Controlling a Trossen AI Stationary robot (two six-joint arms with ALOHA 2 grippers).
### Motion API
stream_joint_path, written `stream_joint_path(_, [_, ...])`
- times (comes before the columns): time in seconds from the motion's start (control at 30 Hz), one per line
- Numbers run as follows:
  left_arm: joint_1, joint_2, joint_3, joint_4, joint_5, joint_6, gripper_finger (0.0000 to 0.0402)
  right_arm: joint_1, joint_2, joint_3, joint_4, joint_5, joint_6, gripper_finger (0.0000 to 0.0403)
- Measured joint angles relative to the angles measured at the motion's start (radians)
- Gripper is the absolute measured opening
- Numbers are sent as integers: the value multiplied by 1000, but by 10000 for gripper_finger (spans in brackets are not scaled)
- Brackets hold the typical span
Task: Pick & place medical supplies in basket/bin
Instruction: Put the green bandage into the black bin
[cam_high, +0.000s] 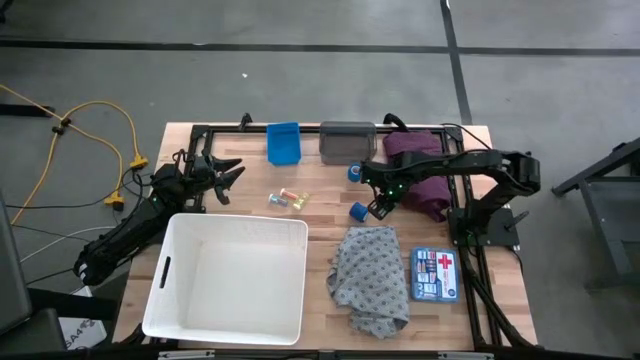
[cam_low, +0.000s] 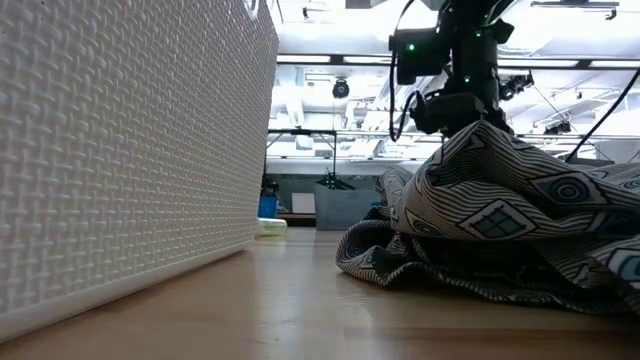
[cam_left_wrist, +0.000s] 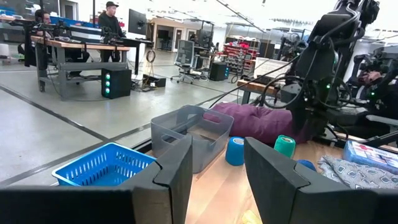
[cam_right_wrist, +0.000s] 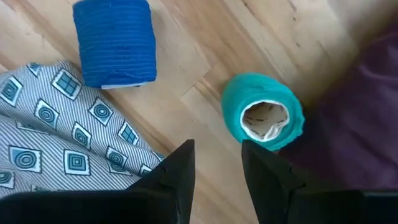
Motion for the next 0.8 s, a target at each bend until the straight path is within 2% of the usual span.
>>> stream_joint_path(0.2, [0,0,0,0,0,0,136,0,0,0,0,47,5,120])
stream_joint_path(0.8, [0,0,0,0,0,0,136,3,0,-26,24,76,-1,120])
